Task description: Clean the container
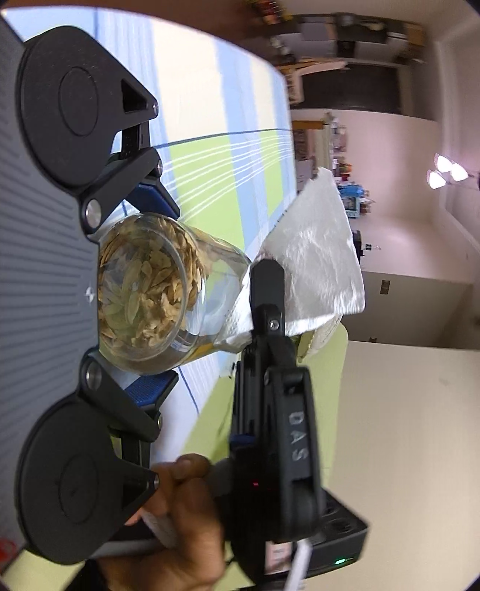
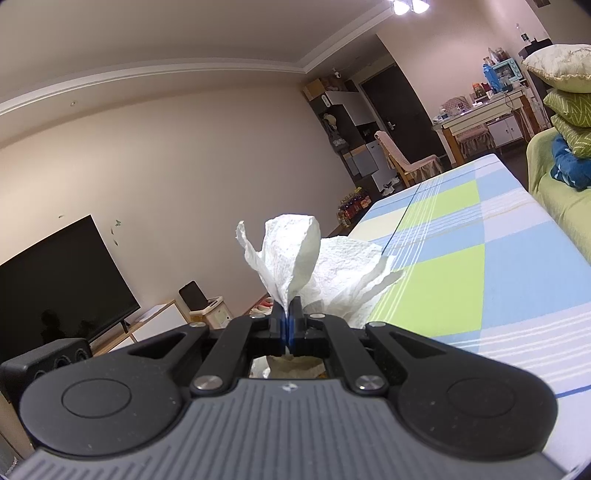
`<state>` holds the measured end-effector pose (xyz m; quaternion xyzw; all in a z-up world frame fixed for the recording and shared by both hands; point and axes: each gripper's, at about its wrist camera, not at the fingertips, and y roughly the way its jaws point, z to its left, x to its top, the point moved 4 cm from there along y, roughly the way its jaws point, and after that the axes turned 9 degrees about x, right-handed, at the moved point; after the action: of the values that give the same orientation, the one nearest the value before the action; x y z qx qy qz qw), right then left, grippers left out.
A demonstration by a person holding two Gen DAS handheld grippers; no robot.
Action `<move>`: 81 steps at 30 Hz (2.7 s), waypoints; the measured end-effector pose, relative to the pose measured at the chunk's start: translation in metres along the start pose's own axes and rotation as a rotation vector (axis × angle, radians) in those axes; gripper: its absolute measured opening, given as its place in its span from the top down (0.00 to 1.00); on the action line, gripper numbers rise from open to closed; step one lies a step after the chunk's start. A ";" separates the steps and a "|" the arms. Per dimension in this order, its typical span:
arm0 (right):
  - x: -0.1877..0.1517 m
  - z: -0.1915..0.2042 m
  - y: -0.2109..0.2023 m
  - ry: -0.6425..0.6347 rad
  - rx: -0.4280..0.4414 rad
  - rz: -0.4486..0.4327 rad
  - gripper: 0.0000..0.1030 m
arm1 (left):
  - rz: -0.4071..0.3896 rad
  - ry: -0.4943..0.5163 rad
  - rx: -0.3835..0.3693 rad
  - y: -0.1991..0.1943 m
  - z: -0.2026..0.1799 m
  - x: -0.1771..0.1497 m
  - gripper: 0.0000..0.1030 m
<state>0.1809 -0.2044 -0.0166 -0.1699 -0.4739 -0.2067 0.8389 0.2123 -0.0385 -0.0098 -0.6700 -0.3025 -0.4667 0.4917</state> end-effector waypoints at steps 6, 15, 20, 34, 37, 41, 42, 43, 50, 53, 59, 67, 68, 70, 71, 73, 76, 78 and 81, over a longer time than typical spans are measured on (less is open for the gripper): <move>-0.002 0.013 0.002 -0.043 0.014 0.038 1.00 | -0.019 0.030 0.011 0.007 0.004 0.001 0.18; 0.000 0.019 0.006 -0.078 0.005 0.067 1.00 | -0.076 0.429 0.206 0.006 -0.033 -0.010 0.18; 0.003 0.006 0.008 -0.044 0.000 0.036 1.00 | -0.098 0.503 0.241 0.005 -0.043 -0.015 0.18; -0.001 0.005 0.003 -0.031 0.001 0.013 1.00 | -0.015 -0.036 0.034 0.020 0.020 -0.006 0.18; -0.003 0.012 0.000 -0.024 0.025 0.025 1.00 | -0.024 0.010 0.046 0.020 0.019 -0.007 0.18; -0.016 0.031 -0.005 -0.047 0.106 0.060 1.00 | -0.053 0.212 0.122 0.024 0.000 -0.004 0.18; -0.016 0.034 -0.006 -0.058 0.106 0.064 1.00 | -0.066 0.291 0.160 0.025 -0.006 -0.006 0.18; -0.016 0.035 -0.007 -0.069 0.100 0.068 1.00 | -0.080 0.373 0.199 0.026 -0.013 -0.008 0.18; -0.001 0.004 -0.005 -0.020 0.028 0.005 1.00 | -0.110 0.494 0.259 0.031 -0.020 -0.012 0.18; -0.003 0.005 -0.003 -0.026 0.028 -0.006 1.00 | -0.093 0.405 0.230 0.033 -0.010 -0.007 0.18; -0.004 0.005 -0.003 -0.026 0.027 -0.012 1.00 | -0.071 0.075 0.066 0.012 0.031 0.004 0.16; -0.006 0.010 -0.007 -0.016 0.026 -0.009 1.00 | -0.049 0.060 0.047 0.005 0.038 -0.004 0.16; -0.008 0.013 -0.007 -0.016 0.036 -0.003 1.00 | -0.051 0.098 0.056 0.007 0.031 -0.003 0.17; -0.012 0.020 -0.008 -0.019 0.068 0.016 1.00 | -0.061 0.210 0.102 0.008 0.018 -0.005 0.17; -0.014 0.023 -0.007 -0.020 0.082 0.024 1.00 | -0.067 0.269 0.129 0.008 0.011 -0.006 0.17; -0.016 0.028 -0.006 -0.024 0.105 0.038 1.00 | -0.088 0.422 0.204 0.017 0.001 -0.005 0.17; -0.009 0.019 -0.003 -0.016 0.077 0.028 1.00 | -0.126 0.581 0.271 0.023 -0.011 -0.012 0.17; -0.003 0.006 -0.003 0.015 0.051 0.003 1.00 | -0.135 0.589 0.279 0.023 -0.010 -0.013 0.17; 0.001 -0.006 -0.002 0.052 0.045 -0.015 1.00 | -0.129 0.535 0.262 0.023 -0.003 -0.010 0.17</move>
<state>0.1848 -0.2090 -0.0179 -0.1418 -0.4578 -0.2067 0.8530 0.2280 -0.0482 -0.0272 -0.4336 -0.2617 -0.6137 0.6057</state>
